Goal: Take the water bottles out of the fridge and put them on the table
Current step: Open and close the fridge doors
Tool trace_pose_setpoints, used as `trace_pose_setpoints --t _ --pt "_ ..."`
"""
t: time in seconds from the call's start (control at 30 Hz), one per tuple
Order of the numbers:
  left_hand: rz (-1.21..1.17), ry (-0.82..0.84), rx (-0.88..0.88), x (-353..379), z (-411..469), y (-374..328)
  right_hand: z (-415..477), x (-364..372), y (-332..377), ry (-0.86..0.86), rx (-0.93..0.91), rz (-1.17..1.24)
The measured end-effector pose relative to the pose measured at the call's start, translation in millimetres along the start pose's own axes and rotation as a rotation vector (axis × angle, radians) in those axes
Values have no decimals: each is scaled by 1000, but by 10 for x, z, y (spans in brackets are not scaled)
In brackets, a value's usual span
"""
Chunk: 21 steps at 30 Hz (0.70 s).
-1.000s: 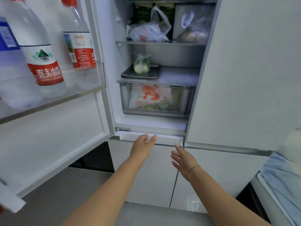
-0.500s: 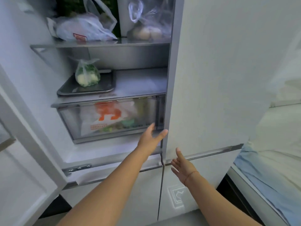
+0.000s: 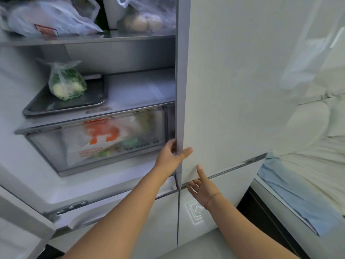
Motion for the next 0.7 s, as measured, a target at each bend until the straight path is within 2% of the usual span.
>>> trace_pose_setpoints --t 0.27,0.43,0.57,0.7 --pt "33 -16 29 181 -440 33 -356 -258 -107 -4 -15 -74" --pt "39 36 56 421 -878 84 -736 -553 -198 -28 -64 -127" --pt "-17 65 62 653 -1238 132 -1108 -891 -190 -137 -171 -312" --pt "-127 25 23 897 -1511 152 -1607 -1161 -5 -257 -369 -448"
Point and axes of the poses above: each hand's wrist, its own z-axis towards the middle knuckle, its own x-axis out of the palm, y = z × x, the point moved 7 cm from there along z, towards the middle knuckle, and after that the axes turned 13 degrees about -z, right-handed, at the moved point
